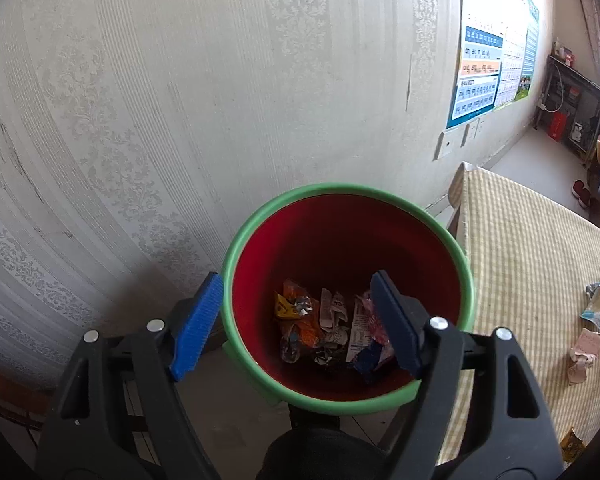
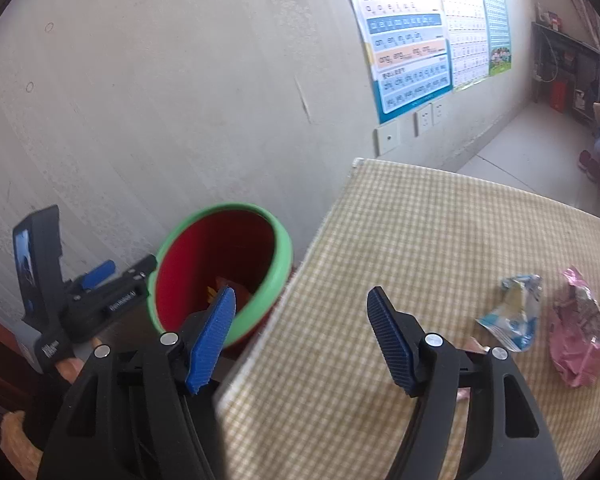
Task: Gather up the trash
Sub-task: 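Open both grippers over the bin to drop the yellow wrapper and pink foil bag, then move the left gripper to the pink-white wrapper while the right reaches the large pink bag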
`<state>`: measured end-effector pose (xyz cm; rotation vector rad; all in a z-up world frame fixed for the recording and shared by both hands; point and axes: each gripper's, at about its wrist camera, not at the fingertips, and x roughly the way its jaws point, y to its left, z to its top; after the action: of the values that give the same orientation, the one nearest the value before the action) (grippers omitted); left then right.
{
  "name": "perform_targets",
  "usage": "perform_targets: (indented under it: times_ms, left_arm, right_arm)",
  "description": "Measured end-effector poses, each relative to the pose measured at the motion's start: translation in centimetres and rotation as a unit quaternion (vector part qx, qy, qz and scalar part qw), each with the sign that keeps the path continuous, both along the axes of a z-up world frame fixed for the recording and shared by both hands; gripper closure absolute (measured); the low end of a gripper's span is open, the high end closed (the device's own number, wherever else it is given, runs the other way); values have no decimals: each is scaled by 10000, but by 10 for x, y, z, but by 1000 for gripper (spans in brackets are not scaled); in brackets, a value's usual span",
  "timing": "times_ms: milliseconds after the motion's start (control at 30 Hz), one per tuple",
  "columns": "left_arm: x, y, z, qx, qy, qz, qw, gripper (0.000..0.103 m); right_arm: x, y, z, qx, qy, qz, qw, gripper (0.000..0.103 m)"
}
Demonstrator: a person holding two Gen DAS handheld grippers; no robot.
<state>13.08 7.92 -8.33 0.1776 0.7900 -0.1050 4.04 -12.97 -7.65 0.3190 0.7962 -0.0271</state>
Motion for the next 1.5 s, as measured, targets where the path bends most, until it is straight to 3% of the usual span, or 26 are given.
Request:
perform_targets:
  times_ms: [200,333,433,567,733,1000,1233,1500]
  left_arm:
    - [-22,-20,2,17,-3,-250,9997,28]
    - [-36,-35,3,-5,22,-412,9991,28]
    - [-45,-51,3,-21,76,-585,9983,28]
    - [-59,-74,2,-16,165,-855,9962,27]
    - [-75,-94,1,80,199,-1080,9939,27]
    - [-87,-124,-4,140,223,-1459,9890,27]
    - [-98,-174,-20,5,508,-2170,9748,27]
    - [-115,-213,-35,20,720,-2735,9592,27]
  right_arm:
    - [-60,-73,-29,-430,356,-1088,9925,36]
    - [-90,-134,-43,-604,543,-2090,9745,36]
    - [-98,-171,-58,-555,797,-2482,9638,36]
    - [-99,-196,-82,-437,1129,-2573,9587,36]
    - [-93,-203,-97,-291,1270,-2330,9637,38]
    - [-118,-187,-78,173,783,-2084,9748,40]
    - [-154,-164,-75,379,730,-2082,9746,39]
    - [-165,-166,-76,412,640,-2279,9707,39]
